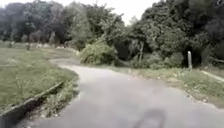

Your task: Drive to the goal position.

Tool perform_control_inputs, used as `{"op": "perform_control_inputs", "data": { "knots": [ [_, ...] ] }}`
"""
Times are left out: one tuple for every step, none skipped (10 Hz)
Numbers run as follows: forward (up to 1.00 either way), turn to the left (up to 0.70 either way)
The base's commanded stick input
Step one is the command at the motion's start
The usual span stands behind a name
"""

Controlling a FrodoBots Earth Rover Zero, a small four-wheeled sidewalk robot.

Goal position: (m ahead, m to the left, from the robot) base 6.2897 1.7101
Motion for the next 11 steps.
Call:
{"op": "perform_control_inputs", "data": {
  "knots": [
    [1.0, 0.03],
    [1.0, 0.08],
    [1.0, 0.12],
    [1.0, 0.12],
    [1.0, 0.12],
    [1.0, 0.14],
    [1.0, 0.14],
    [1.0, 0.14],
    [1.0, 0.14],
    [1.0, 0.14],
    [1.0, 0.13]
  ]
}}
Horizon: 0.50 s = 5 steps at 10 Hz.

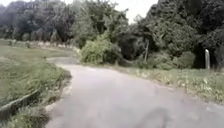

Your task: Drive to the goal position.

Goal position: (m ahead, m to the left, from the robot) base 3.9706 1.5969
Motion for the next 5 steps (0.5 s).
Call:
{"op": "perform_control_inputs", "data": {
  "knots": [
    [1.0, 0.08],
    [1.0, 0.17],
    [1.0, 0.29],
    [1.0, 0.29],
    [1.0, 0.24]
  ]
}}
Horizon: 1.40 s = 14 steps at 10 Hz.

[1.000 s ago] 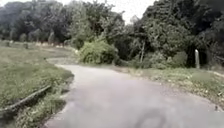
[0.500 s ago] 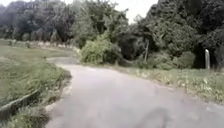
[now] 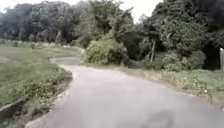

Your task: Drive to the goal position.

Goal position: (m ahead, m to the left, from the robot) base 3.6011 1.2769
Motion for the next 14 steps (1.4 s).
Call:
{"op": "perform_control_inputs", "data": {
  "knots": [
    [1.0, 0.09],
    [1.0, 0.03],
    [1.0, 0.04],
    [1.0, 0.17],
    [1.0, 0.23],
    [1.0, 0.24],
    [1.0, 0.2],
    [1.0, 0.15],
    [1.0, 0.2],
    [1.0, 0.23],
    [1.0, 0.25],
    [1.0, 0.15],
    [1.0, 0.12],
    [1.0, 0.12]
  ]
}}
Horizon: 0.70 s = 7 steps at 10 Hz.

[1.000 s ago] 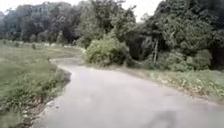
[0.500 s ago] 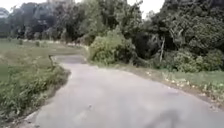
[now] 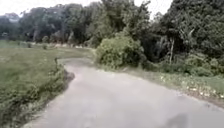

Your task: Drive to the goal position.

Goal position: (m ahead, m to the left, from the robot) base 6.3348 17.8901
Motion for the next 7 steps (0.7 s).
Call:
{"op": "perform_control_inputs", "data": {
  "knots": [
    [1.0, 0.2],
    [1.0, 0.23],
    [1.0, 0.24],
    [1.0, 0.23],
    [1.0, 0.2],
    [1.0, 0.1],
    [1.0, 0.08]
  ]
}}
